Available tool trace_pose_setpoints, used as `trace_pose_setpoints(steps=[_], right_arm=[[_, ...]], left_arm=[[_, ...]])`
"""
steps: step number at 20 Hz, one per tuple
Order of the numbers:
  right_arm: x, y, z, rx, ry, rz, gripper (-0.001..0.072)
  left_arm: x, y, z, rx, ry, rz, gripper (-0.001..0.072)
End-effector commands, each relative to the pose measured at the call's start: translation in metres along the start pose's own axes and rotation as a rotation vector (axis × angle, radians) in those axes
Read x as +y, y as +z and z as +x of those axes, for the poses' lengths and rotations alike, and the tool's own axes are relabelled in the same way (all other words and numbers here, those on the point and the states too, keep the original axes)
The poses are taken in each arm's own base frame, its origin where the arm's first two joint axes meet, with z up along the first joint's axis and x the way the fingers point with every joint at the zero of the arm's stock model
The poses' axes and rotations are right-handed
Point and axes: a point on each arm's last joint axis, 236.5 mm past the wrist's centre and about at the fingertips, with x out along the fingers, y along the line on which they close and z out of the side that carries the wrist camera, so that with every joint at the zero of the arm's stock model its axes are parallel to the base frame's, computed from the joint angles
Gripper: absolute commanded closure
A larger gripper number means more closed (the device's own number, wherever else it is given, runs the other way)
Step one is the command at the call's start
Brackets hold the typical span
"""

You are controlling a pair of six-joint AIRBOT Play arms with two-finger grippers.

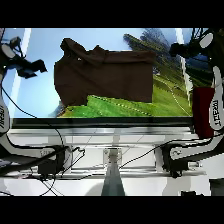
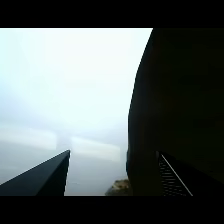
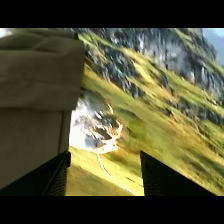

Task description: Fold the clothes and pants, and hang the long-sleeved shirts on hangers.

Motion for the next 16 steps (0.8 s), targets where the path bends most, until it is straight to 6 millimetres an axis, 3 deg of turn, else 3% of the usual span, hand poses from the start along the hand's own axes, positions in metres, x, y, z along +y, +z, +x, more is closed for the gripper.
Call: trace_pose_setpoints(steps=[1, 7, 10, 13, 16], right_arm=[[-0.005, -0.007, -0.001, 0.028, -0.001, 0.012, 0.0225], [-0.006, -0.010, -0.001, 0.041, -0.002, 0.010, 0.0226], [-0.020, -0.034, -0.004, 0.145, -0.056, -0.062, 0.0233], [-0.034, -0.077, -0.006, 0.310, -0.086, -0.116, 0.0274], [-0.035, -0.140, -0.003, 0.493, 0.001, -0.027, 0.0275]], left_arm=[[-0.014, -0.028, 0.016, 0.069, -0.211, -0.050, 0.0126], [-0.032, -0.049, 0.070, 0.116, -0.321, -0.090, 0.0126], [-0.032, -0.049, 0.084, 0.110, -0.339, -0.051, 0.0141], [-0.029, -0.041, 0.086, 0.072, -0.327, -0.016, 0.0431], [-0.031, -0.037, 0.086, 0.055, -0.332, -0.022, 0.0691]])
